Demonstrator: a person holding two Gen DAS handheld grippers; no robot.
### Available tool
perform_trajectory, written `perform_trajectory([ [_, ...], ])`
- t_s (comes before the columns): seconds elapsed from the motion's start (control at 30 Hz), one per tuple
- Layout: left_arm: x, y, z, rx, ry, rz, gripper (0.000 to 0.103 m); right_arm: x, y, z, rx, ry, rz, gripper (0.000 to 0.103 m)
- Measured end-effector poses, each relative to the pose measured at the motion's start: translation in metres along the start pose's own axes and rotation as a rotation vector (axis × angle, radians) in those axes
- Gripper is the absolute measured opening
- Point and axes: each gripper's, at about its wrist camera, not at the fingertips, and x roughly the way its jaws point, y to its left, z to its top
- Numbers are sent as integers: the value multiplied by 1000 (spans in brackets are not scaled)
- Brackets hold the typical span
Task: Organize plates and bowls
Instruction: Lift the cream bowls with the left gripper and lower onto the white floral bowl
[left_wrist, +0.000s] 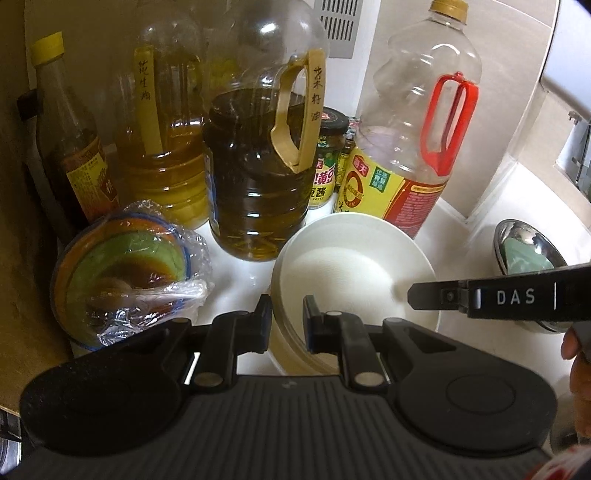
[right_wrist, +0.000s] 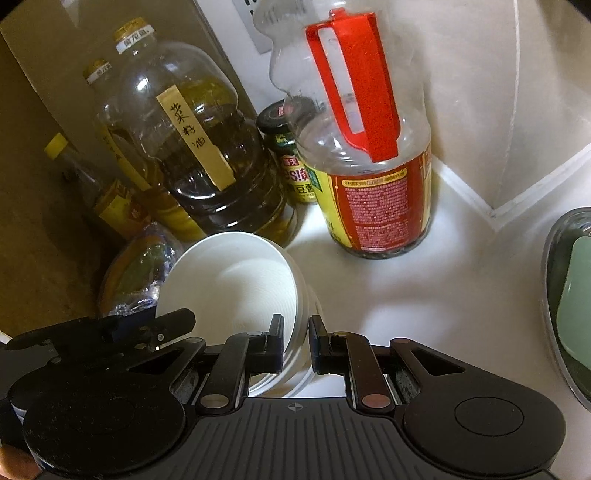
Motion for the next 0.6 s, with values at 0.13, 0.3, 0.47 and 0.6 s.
perform_trajectory([
  [0.13,-1,1,-1,-4,7,0,15,2,0,-1,2,20,5,15],
  [0.3,0,1,-3,-9,24,-5,15,2,-1,0,6,39,9,15],
  [0.47,4,1,-3,-19,42,-3,15,5,-2,2,11,50,7,15],
  [0.6,7,1,-3,-25,49,-5,15,8,-3,2,15,60,4,15],
])
